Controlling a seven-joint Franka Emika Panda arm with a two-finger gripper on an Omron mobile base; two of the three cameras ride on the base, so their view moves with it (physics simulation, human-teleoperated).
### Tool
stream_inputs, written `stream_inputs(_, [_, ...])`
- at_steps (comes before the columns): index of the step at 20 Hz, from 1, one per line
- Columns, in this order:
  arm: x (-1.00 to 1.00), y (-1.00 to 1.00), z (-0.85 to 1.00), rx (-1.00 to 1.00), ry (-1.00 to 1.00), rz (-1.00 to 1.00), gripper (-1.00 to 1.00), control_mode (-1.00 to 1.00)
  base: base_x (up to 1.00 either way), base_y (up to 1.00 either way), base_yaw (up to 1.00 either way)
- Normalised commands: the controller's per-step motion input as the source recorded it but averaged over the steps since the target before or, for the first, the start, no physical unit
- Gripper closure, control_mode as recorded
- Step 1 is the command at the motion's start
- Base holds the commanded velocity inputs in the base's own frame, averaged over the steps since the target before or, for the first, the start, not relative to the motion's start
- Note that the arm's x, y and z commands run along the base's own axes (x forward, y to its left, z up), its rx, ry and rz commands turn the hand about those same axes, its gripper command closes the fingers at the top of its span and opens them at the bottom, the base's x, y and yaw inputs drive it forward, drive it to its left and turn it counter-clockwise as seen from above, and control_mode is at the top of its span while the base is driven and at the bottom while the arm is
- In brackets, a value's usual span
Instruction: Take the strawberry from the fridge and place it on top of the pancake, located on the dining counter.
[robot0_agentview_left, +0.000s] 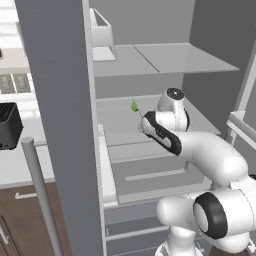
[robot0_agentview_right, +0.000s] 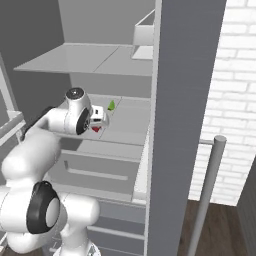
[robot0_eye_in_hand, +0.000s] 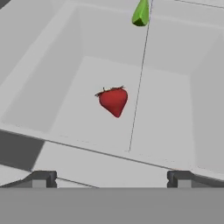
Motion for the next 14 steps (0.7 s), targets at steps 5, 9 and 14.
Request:
stream_inputs(5, [0.61,0.05,-0.34,-0.01,0.10,0.00,-1.00,-1.00,0.00,0.00,0.00])
stream_inputs(9, [0.42,0.04,-0.15,0.00,0.09,0.00,-1.00,-1.00,0.00,0.00,0.00])
stream_inputs(14, [0.32,0.18,-0.15,0.00,0.00,0.00,-1.00,-1.00,0.00,0.00,0.00])
